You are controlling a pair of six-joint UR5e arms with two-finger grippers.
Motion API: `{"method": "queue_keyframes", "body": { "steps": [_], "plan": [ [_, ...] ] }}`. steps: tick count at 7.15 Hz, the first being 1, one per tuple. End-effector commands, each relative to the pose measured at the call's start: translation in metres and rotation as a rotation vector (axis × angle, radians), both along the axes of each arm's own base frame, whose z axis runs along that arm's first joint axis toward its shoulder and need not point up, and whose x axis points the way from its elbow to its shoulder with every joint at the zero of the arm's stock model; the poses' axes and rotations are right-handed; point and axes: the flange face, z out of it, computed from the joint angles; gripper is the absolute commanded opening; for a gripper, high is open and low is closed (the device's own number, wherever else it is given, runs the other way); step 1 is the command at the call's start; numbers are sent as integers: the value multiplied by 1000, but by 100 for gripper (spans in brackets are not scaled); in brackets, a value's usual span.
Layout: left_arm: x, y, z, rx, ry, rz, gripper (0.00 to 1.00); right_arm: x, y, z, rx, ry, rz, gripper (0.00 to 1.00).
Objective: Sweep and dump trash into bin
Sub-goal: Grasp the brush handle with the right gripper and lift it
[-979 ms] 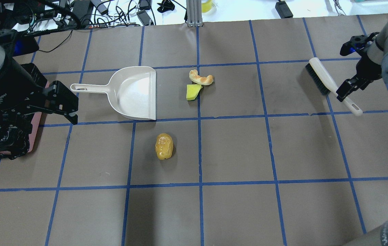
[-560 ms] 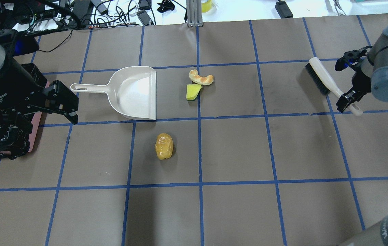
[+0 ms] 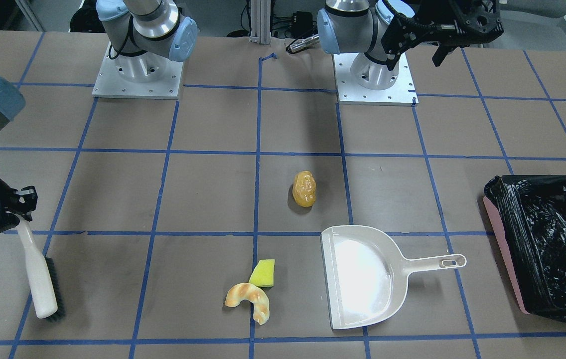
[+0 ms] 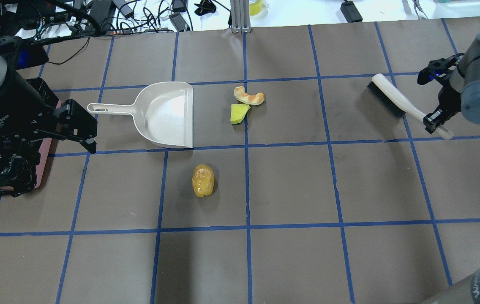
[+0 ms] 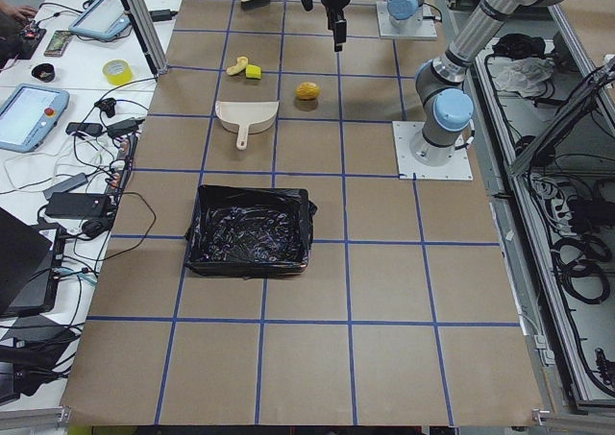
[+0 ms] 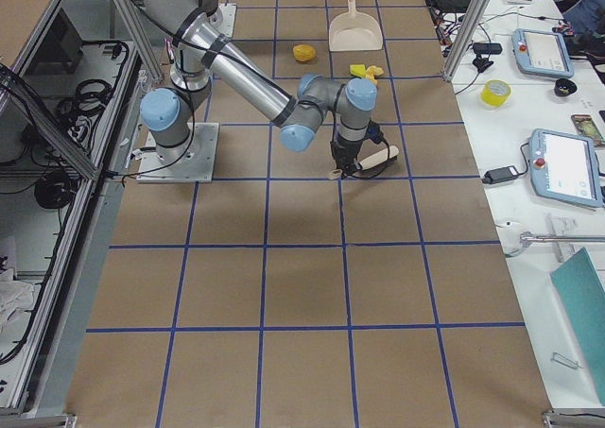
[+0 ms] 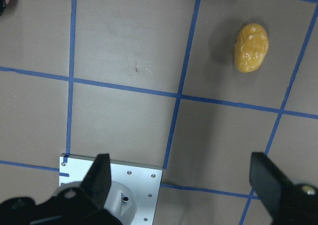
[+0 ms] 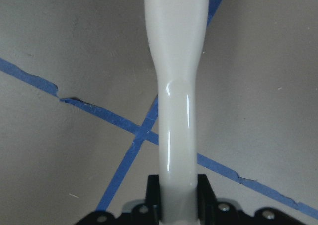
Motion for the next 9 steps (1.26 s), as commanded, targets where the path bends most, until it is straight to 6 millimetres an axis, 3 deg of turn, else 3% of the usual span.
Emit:
{"method": "queue_keyframes", "body": {
  "steps": [1,2,3,4,6,7,8,9],
  "plan": [
    [0,-1,-2,3,-1,-8,100,52,3,28,-1,53,-117,0],
    [4,-9,-6,-1,0,-20,100,110,1,29,-10,103,-127,0],
    [8,-21,-12,-5,5,-87,100,180,3,27,-36,106,-133,0],
    [17,-50,-16,-93,-13,-181,100,239,11,22,-65,108,-207,0],
    [58,-100,-46,-104,-12,-481,100,333,12,7,-99,92,-314,0],
    [72,-119,-63,-101,-14,-671,100,382,25,-9,-92,75,-381,0],
    [80,-145,-73,-115,-40,-877,100,419,40,-21,-80,45,-420,0],
    [87,-170,-88,-88,-28,-1049,100,434,45,-30,-61,26,-442,0]
  ]
}}
